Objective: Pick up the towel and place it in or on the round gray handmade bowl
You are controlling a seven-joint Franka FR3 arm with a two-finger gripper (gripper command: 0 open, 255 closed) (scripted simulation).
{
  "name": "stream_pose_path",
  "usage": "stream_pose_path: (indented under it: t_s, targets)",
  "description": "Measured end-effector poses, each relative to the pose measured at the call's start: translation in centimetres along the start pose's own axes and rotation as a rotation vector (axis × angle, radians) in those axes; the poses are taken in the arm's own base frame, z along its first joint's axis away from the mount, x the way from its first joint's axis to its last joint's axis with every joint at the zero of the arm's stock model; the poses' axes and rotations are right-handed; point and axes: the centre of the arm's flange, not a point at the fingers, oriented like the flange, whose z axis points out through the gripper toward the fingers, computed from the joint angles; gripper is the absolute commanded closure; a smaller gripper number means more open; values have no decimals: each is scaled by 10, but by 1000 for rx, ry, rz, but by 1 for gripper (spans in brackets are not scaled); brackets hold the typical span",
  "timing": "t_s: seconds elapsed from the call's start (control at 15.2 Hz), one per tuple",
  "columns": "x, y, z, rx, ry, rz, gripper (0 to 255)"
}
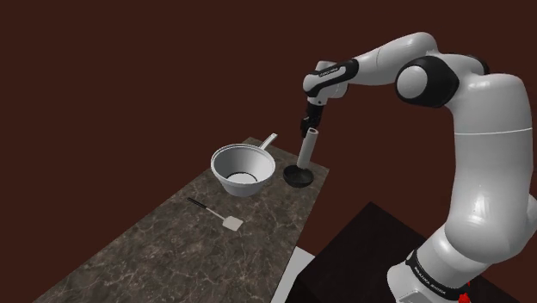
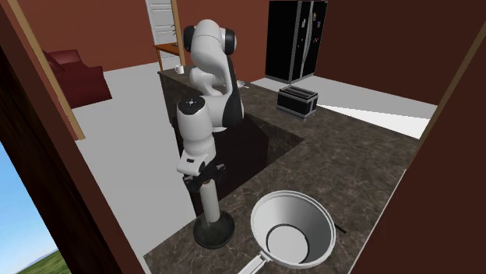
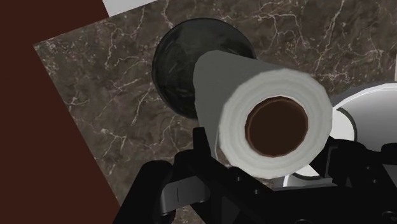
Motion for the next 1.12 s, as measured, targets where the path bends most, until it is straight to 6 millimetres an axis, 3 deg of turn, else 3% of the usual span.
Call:
stream_pose_path:
  t_s: [0.59, 0.99, 1.06, 1.12]
  targets:
    - [2, 2, 46, 0, 0, 0, 255]
    - [3, 3, 50, 0, 0, 0, 255]
    - [3, 3, 50, 0, 0, 0, 0]
    - [3, 3, 50, 0, 1, 0, 0]
